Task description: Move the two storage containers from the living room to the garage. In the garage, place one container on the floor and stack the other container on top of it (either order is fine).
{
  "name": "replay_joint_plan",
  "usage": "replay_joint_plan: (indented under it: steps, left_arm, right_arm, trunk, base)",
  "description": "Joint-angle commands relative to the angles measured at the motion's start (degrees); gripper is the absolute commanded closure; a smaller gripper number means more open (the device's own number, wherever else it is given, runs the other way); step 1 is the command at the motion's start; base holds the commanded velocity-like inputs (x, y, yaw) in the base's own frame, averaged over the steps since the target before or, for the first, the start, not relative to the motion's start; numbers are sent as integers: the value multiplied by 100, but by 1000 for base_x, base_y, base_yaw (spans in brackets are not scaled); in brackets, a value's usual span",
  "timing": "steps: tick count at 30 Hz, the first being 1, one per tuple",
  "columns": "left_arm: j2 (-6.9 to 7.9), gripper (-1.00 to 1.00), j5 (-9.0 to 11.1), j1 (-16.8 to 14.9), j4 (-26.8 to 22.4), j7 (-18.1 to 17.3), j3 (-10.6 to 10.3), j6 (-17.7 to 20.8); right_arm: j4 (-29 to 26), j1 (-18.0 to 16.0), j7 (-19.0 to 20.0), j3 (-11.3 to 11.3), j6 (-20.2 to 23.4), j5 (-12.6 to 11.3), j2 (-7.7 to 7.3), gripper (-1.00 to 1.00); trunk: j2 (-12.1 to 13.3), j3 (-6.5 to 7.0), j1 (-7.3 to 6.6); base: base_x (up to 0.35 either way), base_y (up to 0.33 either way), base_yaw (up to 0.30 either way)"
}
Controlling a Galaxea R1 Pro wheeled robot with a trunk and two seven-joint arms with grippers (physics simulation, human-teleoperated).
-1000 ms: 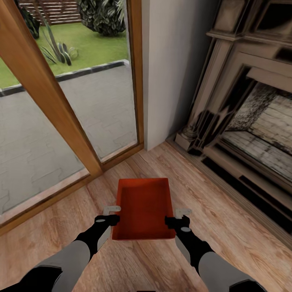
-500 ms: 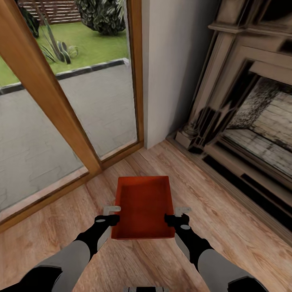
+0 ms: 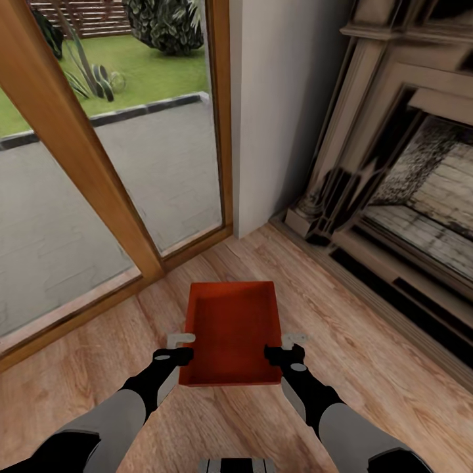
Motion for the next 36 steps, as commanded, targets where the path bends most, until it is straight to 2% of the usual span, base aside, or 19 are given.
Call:
replay_joint_plan:
  steps: [1, 3, 22, 36]
  left_arm:
    - [1, -100, 30, 0, -12, 30, -29, 34]
    - [3, -100, 26, 0, -12, 33, -29, 34]
    - [10, -100, 20, 0, -38, 54, -29, 29]
    - [3, -100, 20, 0, -51, 54, -29, 25]
  right_arm:
    - [-2, -4, -54, 40, -15, -59, 0, -100]
    - [-10, -4, -81, 14, -15, -64, 0, -100]
    - [-18, -4, -285, -17, -2, -118, 8, -100]
    - [-18, -4, -419, -15, -15, -116, -11, -100]
  trunk:
    - [-43, -22, 22]
    - [-123, -58, 66]
    - [-123, -58, 66]
    - [-123, -58, 66]
  base:
    - [0, 0, 0]
    - [0, 0, 0]
    - [0, 0, 0]
    - [0, 0, 73]
